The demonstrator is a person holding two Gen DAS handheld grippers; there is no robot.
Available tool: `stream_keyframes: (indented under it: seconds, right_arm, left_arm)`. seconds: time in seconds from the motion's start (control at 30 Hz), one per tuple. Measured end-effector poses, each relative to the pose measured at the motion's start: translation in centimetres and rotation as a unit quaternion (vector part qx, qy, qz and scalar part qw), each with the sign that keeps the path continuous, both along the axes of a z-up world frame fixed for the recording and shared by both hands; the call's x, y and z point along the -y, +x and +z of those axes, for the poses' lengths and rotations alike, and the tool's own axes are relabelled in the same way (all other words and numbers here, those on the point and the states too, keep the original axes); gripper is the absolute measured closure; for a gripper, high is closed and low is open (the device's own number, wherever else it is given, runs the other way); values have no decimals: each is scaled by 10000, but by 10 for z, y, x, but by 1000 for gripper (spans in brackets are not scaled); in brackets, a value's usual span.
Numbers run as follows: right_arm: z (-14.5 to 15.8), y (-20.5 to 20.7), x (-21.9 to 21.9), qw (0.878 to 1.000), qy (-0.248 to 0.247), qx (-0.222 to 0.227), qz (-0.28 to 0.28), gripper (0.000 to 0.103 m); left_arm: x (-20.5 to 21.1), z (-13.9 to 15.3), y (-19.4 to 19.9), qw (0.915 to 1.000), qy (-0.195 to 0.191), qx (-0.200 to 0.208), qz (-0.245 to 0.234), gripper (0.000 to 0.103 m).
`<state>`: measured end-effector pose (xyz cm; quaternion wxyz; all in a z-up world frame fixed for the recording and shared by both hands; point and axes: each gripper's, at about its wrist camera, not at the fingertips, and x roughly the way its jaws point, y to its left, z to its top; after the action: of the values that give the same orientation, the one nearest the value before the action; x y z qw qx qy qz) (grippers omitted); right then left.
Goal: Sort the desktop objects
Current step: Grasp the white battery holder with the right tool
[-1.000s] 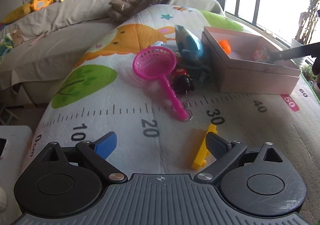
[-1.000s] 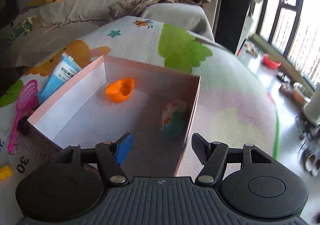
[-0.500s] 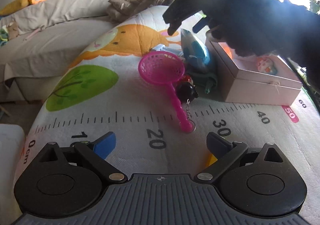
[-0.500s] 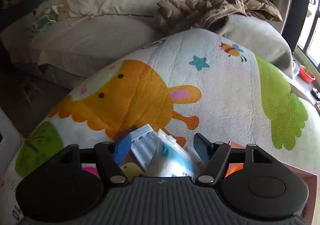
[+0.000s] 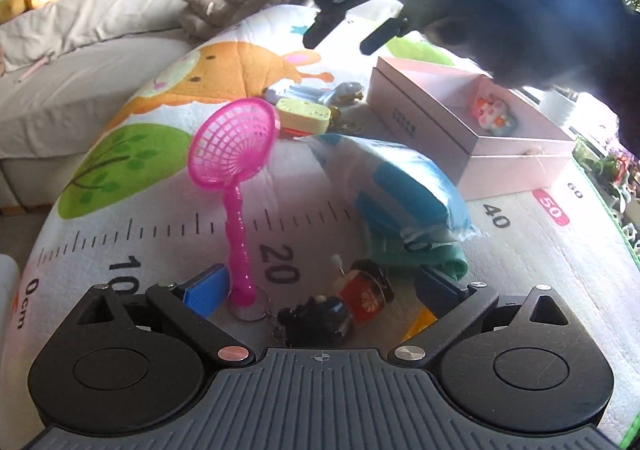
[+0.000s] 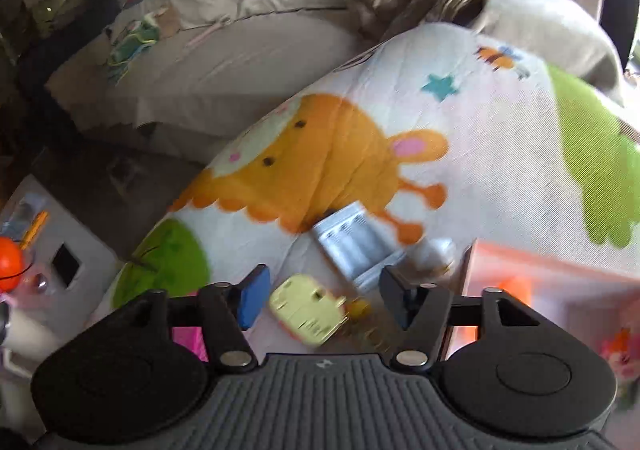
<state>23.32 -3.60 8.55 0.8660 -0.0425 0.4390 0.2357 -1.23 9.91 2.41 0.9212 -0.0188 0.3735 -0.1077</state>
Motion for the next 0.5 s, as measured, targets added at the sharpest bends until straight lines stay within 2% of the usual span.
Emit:
stream_keyframes:
  seconds: [0.07, 0.23, 0.33, 0.43, 0.5]
  right_arm:
    - [-11, 18, -11, 9991, -388, 141, -79, 31]
    - [-58, 46, -57, 9927, -1154, 84, 332, 29]
    - [-73, 56, -71, 9899, -1372, -47, 349, 28]
    - [-68, 55, -72, 9909, -1179, -284, 576, 54]
    - [-63, 44, -69, 9916, -1035, -372, 682, 56]
  left_arm:
    - [-2, 1, 0, 10000, -41, -15, 11, 1]
    - [-8, 2, 3, 9997, -178, -93, 119, 1]
    - [-10, 4, 1, 9997, -206, -76, 137, 1]
    - [-8, 6, -2, 9998, -181, -32, 101, 1]
    - [-5, 6, -4, 9999, -128, 2, 62, 1]
